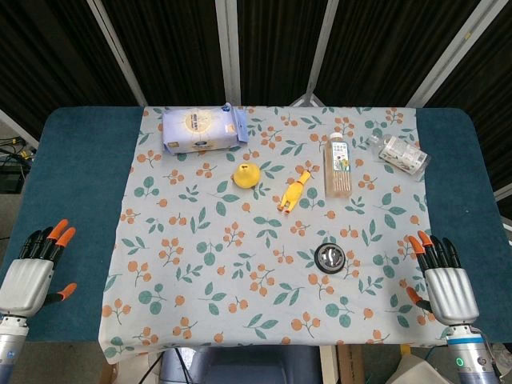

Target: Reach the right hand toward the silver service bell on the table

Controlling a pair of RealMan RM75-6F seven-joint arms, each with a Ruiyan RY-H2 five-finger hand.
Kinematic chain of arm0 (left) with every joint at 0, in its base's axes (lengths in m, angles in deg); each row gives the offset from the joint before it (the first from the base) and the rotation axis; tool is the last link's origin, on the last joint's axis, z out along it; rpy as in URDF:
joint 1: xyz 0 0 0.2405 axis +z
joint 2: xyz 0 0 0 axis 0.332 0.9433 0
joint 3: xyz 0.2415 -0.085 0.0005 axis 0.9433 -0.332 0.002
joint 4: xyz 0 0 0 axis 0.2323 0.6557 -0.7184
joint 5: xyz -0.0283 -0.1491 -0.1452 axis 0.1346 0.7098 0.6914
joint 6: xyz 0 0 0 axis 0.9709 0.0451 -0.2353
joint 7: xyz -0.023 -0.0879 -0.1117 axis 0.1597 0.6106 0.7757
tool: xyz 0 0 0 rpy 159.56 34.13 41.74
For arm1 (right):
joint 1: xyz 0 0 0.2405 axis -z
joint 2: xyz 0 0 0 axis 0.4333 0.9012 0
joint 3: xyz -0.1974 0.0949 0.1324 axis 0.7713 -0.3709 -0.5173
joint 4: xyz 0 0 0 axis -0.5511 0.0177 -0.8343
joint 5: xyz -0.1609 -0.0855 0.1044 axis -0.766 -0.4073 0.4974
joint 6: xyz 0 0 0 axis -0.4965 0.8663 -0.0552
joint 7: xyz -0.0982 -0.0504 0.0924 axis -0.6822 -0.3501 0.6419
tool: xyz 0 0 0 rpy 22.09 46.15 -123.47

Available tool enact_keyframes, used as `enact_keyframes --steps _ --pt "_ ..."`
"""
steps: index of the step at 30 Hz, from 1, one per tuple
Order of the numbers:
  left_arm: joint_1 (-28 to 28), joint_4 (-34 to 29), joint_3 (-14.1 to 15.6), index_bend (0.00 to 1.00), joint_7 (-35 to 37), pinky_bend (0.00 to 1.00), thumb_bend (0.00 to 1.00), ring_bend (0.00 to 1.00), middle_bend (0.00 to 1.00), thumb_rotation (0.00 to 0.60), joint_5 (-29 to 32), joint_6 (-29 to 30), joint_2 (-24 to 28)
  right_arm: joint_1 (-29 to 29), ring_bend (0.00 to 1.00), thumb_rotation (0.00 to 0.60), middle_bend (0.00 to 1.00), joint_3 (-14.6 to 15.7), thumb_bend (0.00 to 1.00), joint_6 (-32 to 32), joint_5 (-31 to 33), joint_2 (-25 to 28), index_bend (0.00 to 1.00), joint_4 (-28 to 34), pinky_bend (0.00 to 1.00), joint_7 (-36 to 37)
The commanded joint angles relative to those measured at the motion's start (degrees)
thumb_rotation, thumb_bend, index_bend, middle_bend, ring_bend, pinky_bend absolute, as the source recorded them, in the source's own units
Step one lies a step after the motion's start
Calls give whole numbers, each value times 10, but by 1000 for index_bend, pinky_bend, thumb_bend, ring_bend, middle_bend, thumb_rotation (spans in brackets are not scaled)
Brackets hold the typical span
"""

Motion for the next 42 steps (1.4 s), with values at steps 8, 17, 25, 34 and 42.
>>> enact_keyframes --steps 8,17,25,34,42 --pt "2 0 1 0 3 0 53 0 0 600 -4 4 0 -11 0 600 0 3 276 20 -11 -10 0 10 0 -4" --pt "2 3 0 0 13 0 53 0 0 600 -4 6 1 -63 0 600 0 -11 838 96 -2 -63 0 12 0 -56" --pt "1 2 2 0 14 0 53 0 0 600 -9 5 2 -88 0 600 0 -17 963 149 52 -123 0 -8 0 -114" --pt "1 0 1 0 15 0 53 0 0 600 -5 3 2 -96 0 600 0 -12 967 157 66 -155 0 -18 0 -138" --pt "1 -2 1 0 12 0 53 0 0 600 -3 2 2 -100 0 600 0 -12 968 158 75 -160 0 -21 0 -145"
